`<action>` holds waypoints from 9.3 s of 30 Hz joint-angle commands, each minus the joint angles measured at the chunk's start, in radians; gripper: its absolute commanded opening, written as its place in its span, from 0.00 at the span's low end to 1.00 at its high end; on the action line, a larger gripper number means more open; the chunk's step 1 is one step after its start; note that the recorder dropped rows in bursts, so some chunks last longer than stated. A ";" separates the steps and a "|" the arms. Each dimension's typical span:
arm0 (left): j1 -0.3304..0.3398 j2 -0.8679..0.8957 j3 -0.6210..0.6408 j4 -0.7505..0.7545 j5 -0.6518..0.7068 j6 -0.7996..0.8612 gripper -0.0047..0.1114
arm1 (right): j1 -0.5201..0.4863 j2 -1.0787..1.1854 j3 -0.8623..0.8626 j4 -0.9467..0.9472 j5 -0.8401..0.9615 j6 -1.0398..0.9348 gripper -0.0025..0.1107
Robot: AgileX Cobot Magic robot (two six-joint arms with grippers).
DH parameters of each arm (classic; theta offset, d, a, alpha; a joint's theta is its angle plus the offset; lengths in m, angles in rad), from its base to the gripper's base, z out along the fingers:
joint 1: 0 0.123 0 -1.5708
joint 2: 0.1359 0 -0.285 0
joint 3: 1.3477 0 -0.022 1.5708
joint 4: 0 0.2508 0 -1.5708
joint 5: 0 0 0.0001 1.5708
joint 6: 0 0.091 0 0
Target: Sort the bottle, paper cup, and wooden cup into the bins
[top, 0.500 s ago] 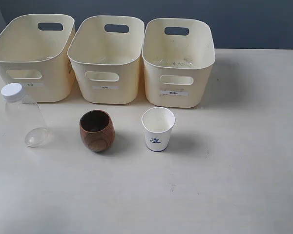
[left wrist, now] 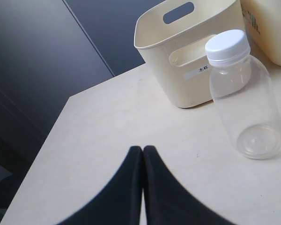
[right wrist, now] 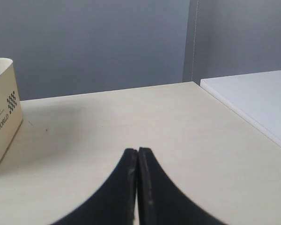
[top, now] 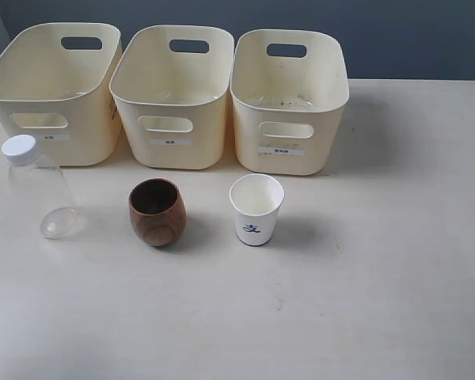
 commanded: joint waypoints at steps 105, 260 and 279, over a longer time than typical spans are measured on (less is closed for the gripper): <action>-0.005 -0.003 0.002 -0.004 -0.006 -0.006 0.04 | 0.849 1.800 -1.002 0.749 0.189 -1.228 0.53; -0.005 -0.003 0.002 -0.004 -0.006 -0.004 0.04 | 1.101 2.218 -2.283 0.132 0.693 -0.817 0.02; -0.005 -0.003 0.002 -0.004 -0.006 -0.004 0.04 | 1.015 2.461 -2.398 0.375 0.331 -1.049 0.02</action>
